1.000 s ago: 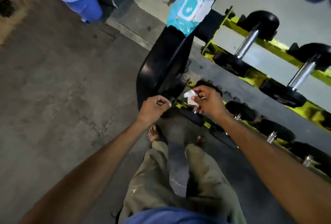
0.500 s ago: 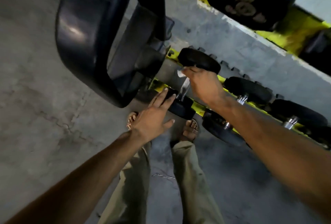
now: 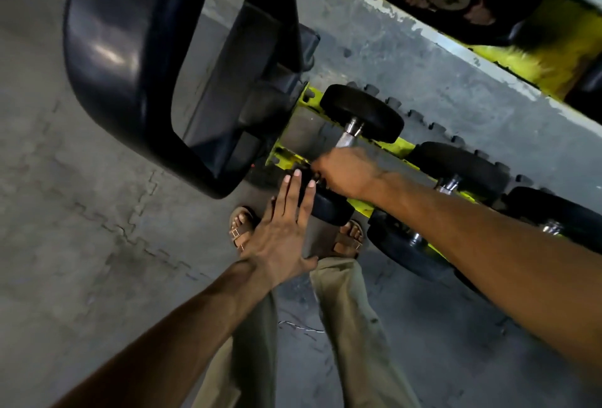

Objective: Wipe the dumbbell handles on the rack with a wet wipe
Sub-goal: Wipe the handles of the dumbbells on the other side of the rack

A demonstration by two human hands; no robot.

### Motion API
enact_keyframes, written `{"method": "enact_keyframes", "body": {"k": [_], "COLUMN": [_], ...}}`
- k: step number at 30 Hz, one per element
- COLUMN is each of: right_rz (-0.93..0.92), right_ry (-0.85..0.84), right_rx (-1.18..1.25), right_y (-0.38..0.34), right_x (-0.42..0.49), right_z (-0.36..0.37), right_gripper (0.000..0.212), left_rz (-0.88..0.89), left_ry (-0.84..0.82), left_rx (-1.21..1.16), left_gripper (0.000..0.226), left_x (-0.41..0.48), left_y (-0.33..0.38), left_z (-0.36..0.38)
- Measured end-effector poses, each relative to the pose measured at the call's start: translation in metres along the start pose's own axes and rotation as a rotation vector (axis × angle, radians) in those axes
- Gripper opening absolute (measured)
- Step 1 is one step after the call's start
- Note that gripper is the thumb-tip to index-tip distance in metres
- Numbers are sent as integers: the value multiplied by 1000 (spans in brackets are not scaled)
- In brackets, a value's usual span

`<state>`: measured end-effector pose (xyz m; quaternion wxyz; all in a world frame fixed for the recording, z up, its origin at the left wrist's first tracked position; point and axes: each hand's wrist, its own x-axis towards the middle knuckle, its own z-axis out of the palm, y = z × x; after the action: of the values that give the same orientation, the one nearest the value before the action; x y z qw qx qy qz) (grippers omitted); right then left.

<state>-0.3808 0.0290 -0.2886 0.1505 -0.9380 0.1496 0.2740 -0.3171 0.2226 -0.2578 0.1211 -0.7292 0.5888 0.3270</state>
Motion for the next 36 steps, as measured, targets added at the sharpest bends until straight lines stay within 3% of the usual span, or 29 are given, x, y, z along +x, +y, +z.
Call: {"method": "enact_keyframes", "body": {"k": [2, 5, 7, 11, 15, 19, 22, 24, 28, 32, 34, 36], "right_rz": [-80, -1, 20, 89, 451, 751, 918, 897, 809, 935, 1018, 1082], "right_ry": [-76, -19, 28, 196, 346, 383, 506, 592, 557, 773, 901, 1025], "right_rx": [27, -80, -12, 392, 775, 1363, 1830, 2157, 2615, 2734, 2615, 2334], "right_y": [-11, -4, -5, -10, -10, -20, -3, 9, 12, 20, 9, -3], "right_x": [5, 18, 16, -12, -32, -27, 0, 17, 28, 47, 48, 38], "right_z": [-2, -8, 1, 37, 76, 95, 76, 63, 58, 47, 47, 61], "right_gripper": [20, 19, 19, 24, 27, 27, 31, 28, 36, 30, 23, 14], "left_rz": [-20, -39, -39, -12, 37, 50, 60, 78, 85, 97, 101, 96], "left_ry": [-8, 17, 32, 14, 25, 53, 68, 72, 81, 79, 80, 81], "left_rx": [6, 14, 6, 10, -1, -23, -4, 16, 20, 33, 33, 20], "left_gripper": [147, 152, 152, 152, 148, 150, 149, 147, 147, 146, 147, 148], "left_x": [0, 2, 4, 6, 5, 4, 3, 4, 6, 6, 8, 7], "left_y": [3, 4, 3, 0, -5, -9, -12, -13, -12, -14, -14, -14], "left_z": [3, 7, 11, 13, 12, 15, 18, 20, 22, 22, 22, 22]}}
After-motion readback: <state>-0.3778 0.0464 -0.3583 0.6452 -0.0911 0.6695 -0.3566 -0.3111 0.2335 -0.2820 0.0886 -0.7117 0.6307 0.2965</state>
